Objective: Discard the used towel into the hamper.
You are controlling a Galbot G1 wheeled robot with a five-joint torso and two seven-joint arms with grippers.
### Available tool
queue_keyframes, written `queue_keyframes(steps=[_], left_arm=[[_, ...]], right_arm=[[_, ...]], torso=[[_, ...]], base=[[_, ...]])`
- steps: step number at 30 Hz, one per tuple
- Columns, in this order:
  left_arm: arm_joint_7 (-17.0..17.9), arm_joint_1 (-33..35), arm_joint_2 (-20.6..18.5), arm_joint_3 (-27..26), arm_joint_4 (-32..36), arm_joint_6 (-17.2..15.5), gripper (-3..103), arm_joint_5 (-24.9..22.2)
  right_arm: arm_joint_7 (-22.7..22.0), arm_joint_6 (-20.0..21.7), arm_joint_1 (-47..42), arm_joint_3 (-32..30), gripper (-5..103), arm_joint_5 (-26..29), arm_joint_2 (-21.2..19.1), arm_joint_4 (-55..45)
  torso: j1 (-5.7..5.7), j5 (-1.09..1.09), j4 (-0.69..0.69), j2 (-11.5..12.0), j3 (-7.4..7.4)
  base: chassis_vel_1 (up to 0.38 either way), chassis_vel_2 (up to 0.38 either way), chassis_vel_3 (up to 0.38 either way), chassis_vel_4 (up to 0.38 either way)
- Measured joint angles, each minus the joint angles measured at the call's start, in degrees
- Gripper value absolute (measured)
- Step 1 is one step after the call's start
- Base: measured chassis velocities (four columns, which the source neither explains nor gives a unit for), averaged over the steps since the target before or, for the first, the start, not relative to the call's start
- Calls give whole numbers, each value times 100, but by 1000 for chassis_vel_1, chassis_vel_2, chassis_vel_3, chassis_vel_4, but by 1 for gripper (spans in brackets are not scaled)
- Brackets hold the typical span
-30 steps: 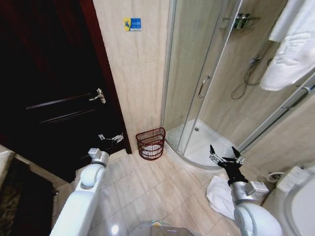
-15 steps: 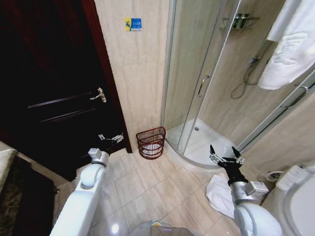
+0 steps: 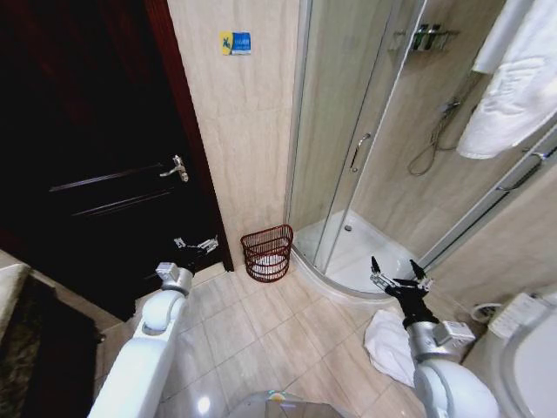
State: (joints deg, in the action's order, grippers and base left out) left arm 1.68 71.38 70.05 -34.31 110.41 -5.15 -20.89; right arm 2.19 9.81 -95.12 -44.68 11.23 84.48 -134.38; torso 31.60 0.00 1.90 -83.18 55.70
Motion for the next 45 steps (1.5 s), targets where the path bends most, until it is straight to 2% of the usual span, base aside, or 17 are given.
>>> queue_keyframes(steps=[28,36,38,40,43,44,45], left_arm=[[0,0,-1,-1,0,0,100,0],[1,0,-1,0,0,0,100,0],[0,0,-1,0,1,0,100,0],[0,0,-1,0,0,0,100,0],[1,0,-1,0,1,0,100,0],[0,0,-1,0,1,0,100,0],[1,0,-1,0,1,0,100,0]], right_arm=[[0,0,0,1,100,0,0,0],[0,0,0,0,100,0,-1,-1],[0,0,0,1,100,1,-1,-1],[0,0,0,0,100,0,-1,-1],[0,0,0,0,100,0,-1,0],[0,0,0,0,100,1,-1,-1],[0,0,0,0,100,0,-1,-1]], torso=[[0,-1,1,0,-1],[-1,-3,-1,0,-1],[-1,3,1,0,-1],[-1,-2,-1,0,0],[0,5,1,0,1],[-1,-3,-2,0,0],[-2,-3,0,-1,0]], base=[[-8,-10,8,8],[-166,-162,162,162],[-232,-195,236,220],[-255,-229,254,258],[-266,-261,257,277],[-308,-283,322,308],[-284,-294,322,287]])
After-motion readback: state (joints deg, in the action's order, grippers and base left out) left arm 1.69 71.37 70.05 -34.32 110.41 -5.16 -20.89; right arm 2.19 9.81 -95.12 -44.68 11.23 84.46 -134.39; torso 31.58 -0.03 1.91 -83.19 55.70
